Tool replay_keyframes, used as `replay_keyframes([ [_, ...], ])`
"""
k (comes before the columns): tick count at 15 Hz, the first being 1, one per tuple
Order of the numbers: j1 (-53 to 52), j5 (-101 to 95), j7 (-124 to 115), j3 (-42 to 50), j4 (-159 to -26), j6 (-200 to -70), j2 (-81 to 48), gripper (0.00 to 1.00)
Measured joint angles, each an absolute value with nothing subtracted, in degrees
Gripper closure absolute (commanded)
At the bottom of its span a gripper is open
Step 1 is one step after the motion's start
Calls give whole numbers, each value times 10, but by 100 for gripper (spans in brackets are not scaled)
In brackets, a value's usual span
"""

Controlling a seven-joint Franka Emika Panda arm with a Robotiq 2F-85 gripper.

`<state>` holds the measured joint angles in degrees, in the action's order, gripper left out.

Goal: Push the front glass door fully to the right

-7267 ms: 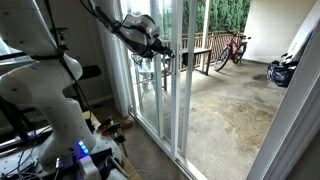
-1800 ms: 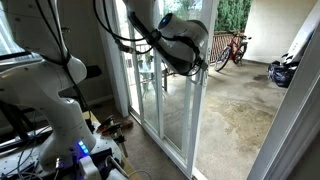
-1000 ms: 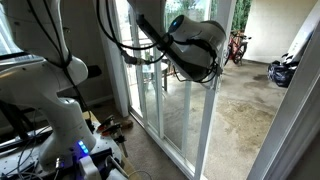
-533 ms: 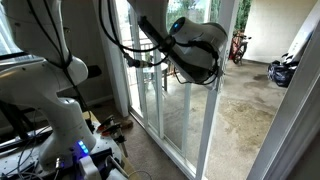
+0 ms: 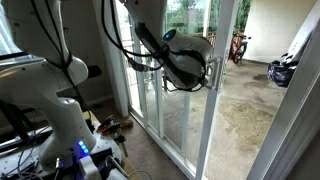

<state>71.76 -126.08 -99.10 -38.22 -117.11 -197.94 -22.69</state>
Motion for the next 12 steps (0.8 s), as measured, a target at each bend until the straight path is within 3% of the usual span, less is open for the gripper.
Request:
replay_keyframes([
  [4, 730, -1271, -978, -421, -1205, -1980, -201, 0],
  [12, 806, -1237, -975, -584, -1278, -1978, -129, 0],
])
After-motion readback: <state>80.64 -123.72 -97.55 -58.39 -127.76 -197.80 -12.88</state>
